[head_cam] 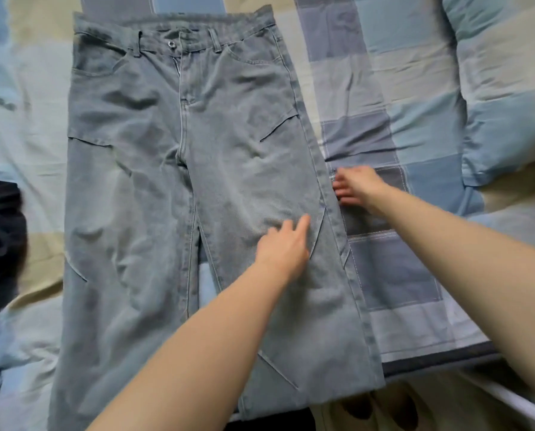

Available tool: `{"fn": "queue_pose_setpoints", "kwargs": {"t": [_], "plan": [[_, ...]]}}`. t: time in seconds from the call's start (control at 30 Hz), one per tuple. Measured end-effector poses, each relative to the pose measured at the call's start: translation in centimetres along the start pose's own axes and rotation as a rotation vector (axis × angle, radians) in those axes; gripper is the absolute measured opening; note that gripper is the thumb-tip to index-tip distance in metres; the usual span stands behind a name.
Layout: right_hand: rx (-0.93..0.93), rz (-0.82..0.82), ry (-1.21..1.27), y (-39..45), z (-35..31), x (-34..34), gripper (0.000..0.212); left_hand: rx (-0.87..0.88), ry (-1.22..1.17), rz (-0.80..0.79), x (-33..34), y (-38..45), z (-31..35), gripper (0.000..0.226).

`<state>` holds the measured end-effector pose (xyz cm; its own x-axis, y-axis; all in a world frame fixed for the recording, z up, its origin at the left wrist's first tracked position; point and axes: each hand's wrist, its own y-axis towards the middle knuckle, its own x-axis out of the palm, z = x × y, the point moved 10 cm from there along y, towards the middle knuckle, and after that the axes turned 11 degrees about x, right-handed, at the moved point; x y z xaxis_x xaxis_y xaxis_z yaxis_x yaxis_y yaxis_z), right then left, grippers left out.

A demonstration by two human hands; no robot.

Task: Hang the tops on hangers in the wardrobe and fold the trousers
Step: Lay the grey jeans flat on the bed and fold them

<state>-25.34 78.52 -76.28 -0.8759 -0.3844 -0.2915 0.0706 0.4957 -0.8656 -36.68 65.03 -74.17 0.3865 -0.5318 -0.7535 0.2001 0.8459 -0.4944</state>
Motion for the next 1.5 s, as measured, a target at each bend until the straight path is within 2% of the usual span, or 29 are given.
{"fn": "queue_pose_setpoints", "kwargs": {"t": [0.13,0.27,0.37,0.4,0.47,0.57,0.63,0.7,0.8,0.9,1.03,1.13,1.2,1.33,1.43,1.5], "plan": [[0.0,-0.055,0.022,1.7,-4.9,3.1,0.015,0.04,0.133,-0.027,1.5,2.7,3.5,0.06],[-0.008,-0.023,0.002,2.9,-6.1,3.6,0.034,0.045,0.187,-0.091,2.2,4.6,4.1,0.052],[-0.005,-0.064,0.009,3.6,-5.6,4.4,0.015,0.037,0.091,-0.035,1.1,5.2,3.3,0.05],[-0.006,-0.065,0.003,3.8,-5.6,4.9,0.014,0.04,0.053,-0.004,0.6,5.0,2.8,0.05],[-0.037,-0.028,-0.015,3.8,-6.1,5.4,0.016,0.03,-0.076,0.076,-0.3,3.9,1.7,0.046],[-0.078,0.041,0.024,3.5,-8.1,6.2,0.041,0.072,-0.302,0.212,-1.5,1.3,0.6,0.024],[-0.121,0.071,0.077,2.9,-10.4,7.2,0.036,0.085,-0.454,0.277,-2.0,-0.7,-0.9,0.012],[-0.164,0.095,0.13,1.8,-12.4,8.1,0.029,0.073,-0.556,0.275,-2.2,-2.5,-2.5,0.033],[-0.265,0.115,0.162,-1.1,-15.4,11.2,0.042,-0.024,-0.757,0.205,-2.0,-5.3,-7.2,0.04],[-0.437,0.109,0.122,-5.1,-18.5,16.0,0.038,-0.072,-0.972,0.164,-3.4,-9.0,-12.4,0.041],[-0.623,0.081,0.02,-9.8,-22.9,23.7,0.05,-0.122,-1.081,0.179,-6.1,-14.8,-20.2,0.034],[-0.617,0.036,-0.14,-10.7,-24.6,30.2,0.067,-0.295,-1.213,0.289,-6.2,-19.0,-27.1,0.027],[-0.55,-0.032,-0.222,-10.4,-24.9,34.6,0.071,-0.467,-1.333,0.353,-4.4,-21.7,-31.7,0.039],[-0.507,-0.006,-0.477,-9.4,-24.4,41.5,0.053,-0.607,-1.248,0.403,-1.3,-24.2,-36.6,0.04],[-0.457,0.05,-0.602,-8.2,-23.3,44.9,0.037,-0.618,-1.301,0.444,0.0,-24.3,-38.0,0.024],[-0.396,0.087,-0.626,-7.3,-22.5,45.3,0.036,-0.65,-1.37,0.454,0.3,-24.4,-38.8,0.019]]}}
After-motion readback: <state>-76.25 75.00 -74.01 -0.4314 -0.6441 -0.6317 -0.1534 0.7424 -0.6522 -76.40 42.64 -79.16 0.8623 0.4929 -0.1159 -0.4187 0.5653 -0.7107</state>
